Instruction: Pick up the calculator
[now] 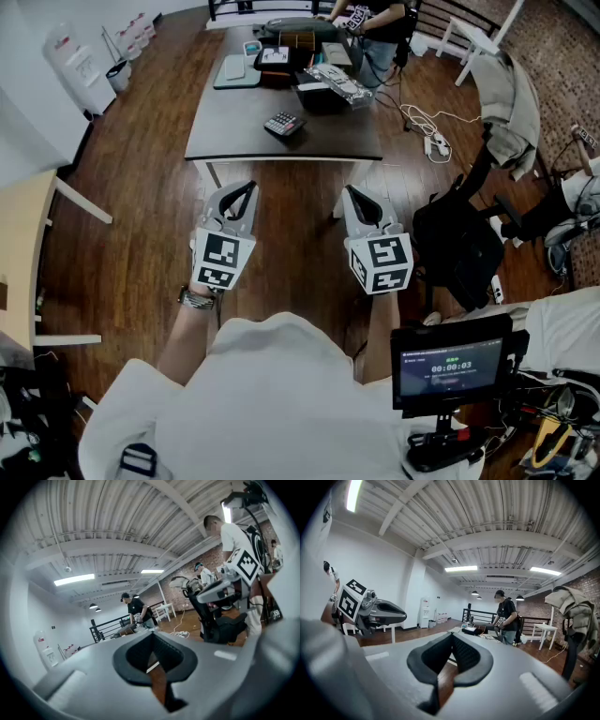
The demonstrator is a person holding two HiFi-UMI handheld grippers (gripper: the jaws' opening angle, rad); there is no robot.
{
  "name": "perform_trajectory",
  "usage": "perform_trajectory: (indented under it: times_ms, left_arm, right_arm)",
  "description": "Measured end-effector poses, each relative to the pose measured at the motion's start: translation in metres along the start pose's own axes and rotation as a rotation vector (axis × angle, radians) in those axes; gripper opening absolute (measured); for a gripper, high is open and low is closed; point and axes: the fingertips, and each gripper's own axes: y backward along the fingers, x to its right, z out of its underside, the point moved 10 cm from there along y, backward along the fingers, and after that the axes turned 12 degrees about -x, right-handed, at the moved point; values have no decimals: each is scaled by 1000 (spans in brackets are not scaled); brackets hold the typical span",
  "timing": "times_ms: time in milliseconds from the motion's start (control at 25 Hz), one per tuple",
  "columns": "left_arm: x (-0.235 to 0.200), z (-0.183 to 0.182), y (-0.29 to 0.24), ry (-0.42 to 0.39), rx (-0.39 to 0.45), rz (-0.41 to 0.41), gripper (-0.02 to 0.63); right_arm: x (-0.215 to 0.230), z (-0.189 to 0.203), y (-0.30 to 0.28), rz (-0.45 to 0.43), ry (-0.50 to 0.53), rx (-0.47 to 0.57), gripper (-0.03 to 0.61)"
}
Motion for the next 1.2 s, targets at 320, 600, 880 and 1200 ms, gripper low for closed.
perform_trajectory:
  times_ms: [320, 600, 880, 1200]
  left_arm:
    - [26, -8, -7, -2, -24, 9, 8]
    - [29, -7, -12, 93, -16, 35, 8]
    - [12, 2, -51, 189, 17, 41, 8]
    - [-39, -11, -130, 214, 67, 64, 8]
  right_arm:
    - [16, 14, 2, -56, -16, -16, 2]
    - [31, 11, -3, -55, -64, 4, 2]
    - [44, 13, -32, -56, -77, -23, 2]
    - [80, -12, -101, -28, -69, -44, 2]
